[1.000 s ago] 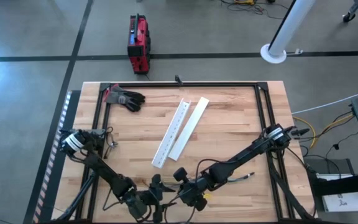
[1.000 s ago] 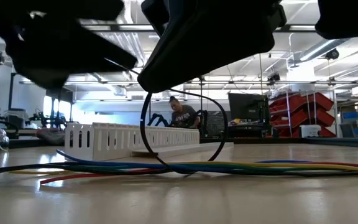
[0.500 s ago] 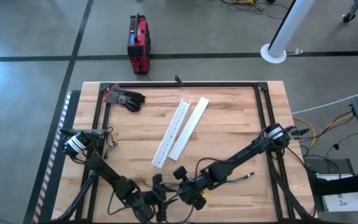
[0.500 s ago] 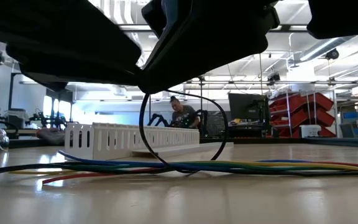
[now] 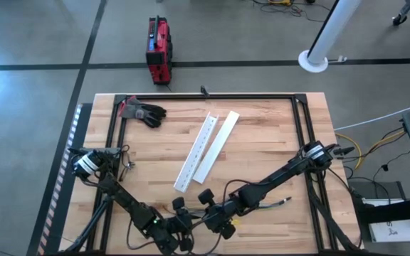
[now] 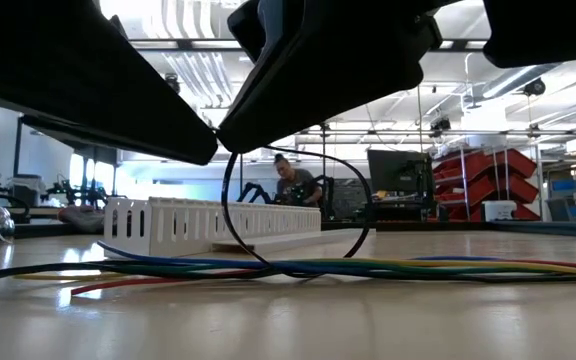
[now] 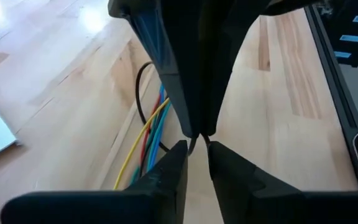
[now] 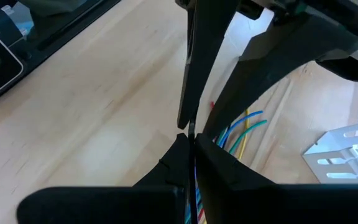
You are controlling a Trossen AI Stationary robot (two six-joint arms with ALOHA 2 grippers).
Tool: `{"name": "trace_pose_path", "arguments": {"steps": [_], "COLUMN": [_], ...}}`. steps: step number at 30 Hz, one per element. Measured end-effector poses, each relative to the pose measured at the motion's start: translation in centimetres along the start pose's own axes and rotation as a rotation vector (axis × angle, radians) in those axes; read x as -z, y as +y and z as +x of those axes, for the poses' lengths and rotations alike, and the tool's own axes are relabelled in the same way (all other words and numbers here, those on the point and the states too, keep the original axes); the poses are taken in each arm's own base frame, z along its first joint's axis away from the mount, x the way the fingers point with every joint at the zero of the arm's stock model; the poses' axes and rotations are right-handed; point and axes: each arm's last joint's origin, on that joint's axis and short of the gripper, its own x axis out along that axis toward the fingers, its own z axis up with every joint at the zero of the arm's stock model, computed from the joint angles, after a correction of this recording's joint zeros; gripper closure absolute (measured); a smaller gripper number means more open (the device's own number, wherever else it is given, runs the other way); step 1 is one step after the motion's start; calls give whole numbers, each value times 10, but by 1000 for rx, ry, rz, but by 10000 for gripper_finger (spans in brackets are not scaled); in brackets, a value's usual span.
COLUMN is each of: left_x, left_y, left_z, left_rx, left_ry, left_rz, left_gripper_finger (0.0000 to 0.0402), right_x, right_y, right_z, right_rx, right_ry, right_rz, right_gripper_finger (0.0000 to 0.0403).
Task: Ziptie cables
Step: Wrap the cable wires with the black zip tie
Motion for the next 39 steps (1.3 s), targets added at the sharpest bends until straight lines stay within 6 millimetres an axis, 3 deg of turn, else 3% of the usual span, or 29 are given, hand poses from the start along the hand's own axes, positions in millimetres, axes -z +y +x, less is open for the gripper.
{"name": "trace_pose_path", "arguments": {"steps": [8,15,21,39], "left_x": [-1,-1,0,11], "left_y": [1,1,0,-17], "left_z": [1,1,-1,-29], "left_rx": [-5,-5,-20,17], "left_ry": [-1,-1,-18,-53], "left_rz": [-2,22,38,98], "left_gripper_finger": [346,395,400,401], "right_x": [0,0,0,1], "right_y": [0,0,0,1], "right_z": [0,0,-1,-1], "right_rx": [0,2,6,-15], "right_ry": [0,1,-1,17], "right_rz": [0,0,0,-3], "right_gripper_finger": [396,396,396,396]}}
